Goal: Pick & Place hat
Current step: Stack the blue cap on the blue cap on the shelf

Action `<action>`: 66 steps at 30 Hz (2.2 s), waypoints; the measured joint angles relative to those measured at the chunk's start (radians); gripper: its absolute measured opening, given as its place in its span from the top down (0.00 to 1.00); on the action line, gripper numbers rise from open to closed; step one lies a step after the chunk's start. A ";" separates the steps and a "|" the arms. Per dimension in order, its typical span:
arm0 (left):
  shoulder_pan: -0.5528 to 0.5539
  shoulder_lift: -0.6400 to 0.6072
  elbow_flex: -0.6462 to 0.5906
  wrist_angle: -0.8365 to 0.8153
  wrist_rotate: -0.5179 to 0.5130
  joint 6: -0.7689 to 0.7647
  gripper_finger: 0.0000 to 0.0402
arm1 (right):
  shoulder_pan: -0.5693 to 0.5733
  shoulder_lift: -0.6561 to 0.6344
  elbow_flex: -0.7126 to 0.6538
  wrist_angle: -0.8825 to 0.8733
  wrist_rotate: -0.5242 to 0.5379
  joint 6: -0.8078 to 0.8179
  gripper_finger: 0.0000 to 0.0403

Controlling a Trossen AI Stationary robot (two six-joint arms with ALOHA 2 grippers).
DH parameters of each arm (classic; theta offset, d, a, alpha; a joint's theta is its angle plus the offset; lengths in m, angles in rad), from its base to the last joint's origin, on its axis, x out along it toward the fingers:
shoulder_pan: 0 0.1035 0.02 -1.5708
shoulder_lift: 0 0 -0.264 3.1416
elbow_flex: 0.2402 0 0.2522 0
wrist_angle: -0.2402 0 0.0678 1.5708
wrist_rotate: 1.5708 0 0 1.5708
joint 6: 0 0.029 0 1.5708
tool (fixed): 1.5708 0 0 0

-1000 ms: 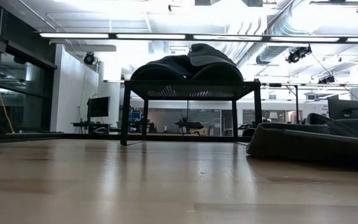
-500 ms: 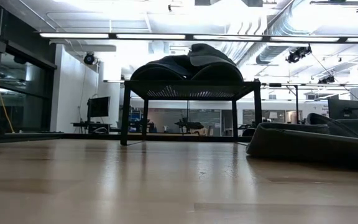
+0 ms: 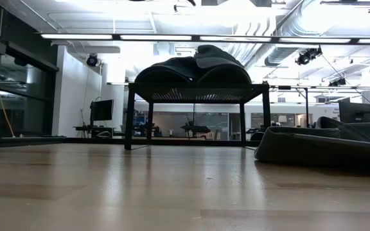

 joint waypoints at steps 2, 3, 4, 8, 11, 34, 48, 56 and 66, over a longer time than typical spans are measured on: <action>0.038 0.004 0.000 0.000 0.036 0.018 1.00 | 0.000 0.000 0.000 0.000 0.009 0.006 0.55; 0.058 0.007 0.000 0.000 0.057 0.031 1.00 | 0.000 0.000 0.000 0.000 0.015 0.007 0.55; 0.077 0.009 0.000 0.001 0.081 0.042 1.00 | 0.000 0.000 0.000 0.000 0.023 0.008 0.55; 0.166 0.024 0.000 0.005 0.189 0.094 1.00 | 0.000 0.000 0.000 0.000 0.041 0.022 0.55; 0.244 0.038 0.000 0.012 0.303 0.123 1.00 | 0.000 0.000 0.000 0.000 0.050 0.025 0.55; 0.568 0.196 0.000 0.249 0.822 0.085 1.00 | 0.057 -0.001 0.000 -0.457 0.423 0.511 0.55; 0.642 0.270 -0.001 0.421 1.102 -0.168 1.00 | 0.085 -0.001 0.000 -0.460 0.445 0.508 0.55; 0.619 0.265 0.000 0.586 1.106 -0.374 1.00 | 0.085 -0.001 0.000 -0.383 0.433 0.417 0.55; 0.539 0.222 -0.001 0.593 1.103 -0.395 1.00 | 0.074 -0.001 0.000 -0.191 0.348 0.220 0.55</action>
